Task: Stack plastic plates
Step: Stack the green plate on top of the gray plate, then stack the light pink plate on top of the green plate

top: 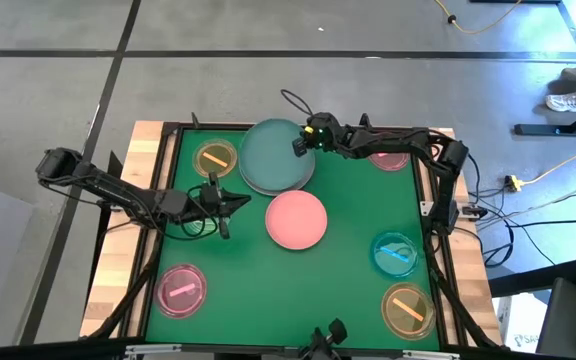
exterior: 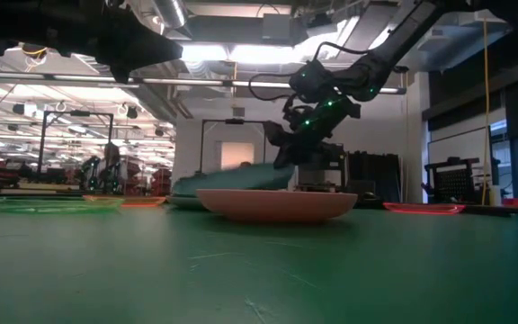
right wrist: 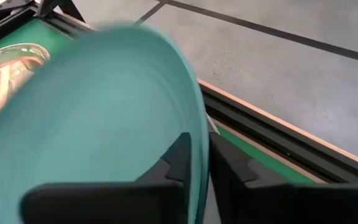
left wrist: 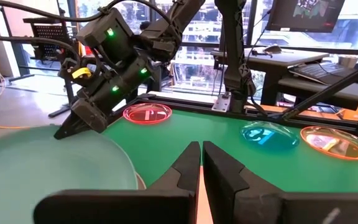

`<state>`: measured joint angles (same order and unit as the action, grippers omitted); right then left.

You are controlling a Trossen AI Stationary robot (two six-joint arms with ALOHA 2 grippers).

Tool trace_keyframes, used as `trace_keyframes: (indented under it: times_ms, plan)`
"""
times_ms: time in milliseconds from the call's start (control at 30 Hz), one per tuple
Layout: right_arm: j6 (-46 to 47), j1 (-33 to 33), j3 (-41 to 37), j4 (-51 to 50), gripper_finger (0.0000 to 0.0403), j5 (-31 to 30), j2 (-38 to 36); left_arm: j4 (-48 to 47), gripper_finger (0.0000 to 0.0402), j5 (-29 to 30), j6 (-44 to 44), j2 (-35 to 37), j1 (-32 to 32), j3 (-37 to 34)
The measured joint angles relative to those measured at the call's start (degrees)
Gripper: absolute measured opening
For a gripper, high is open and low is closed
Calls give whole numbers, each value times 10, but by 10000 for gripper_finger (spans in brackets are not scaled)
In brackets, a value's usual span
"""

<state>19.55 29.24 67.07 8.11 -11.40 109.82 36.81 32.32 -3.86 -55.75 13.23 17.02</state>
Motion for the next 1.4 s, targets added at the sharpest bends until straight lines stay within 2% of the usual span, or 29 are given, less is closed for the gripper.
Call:
trace_keyframes:
  times_ms: [200, 367, 567, 800, 933, 1100, 1400]
  plan:
    - [-28, 0, 0, -7, 117, 9, -1, -2, 11, 0, 0, 0, 0, 0]
    - [-73, 0, 0, -38, 140, 56, -34, -2, 11, 0, 0, 0, 0, 0]
    - [-133, -28, 1, -176, 143, 86, -117, -3, 11, 0, 0, 0, 0, 0]
    - [-155, -123, -20, -315, 143, 74, -157, -4, 11, -3, -2, 0, 0, 0]
    - [-144, -182, -60, -317, 143, 44, -157, -3, 11, -4, -3, 0, 0, 0]
    - [-88, -228, -111, -308, 143, -1, -157, -4, 11, -4, -4, 0, 0, 0]
    - [-12, -244, -148, -269, 143, 19, -157, -3, 11, -4, -4, 0, 0, 0]
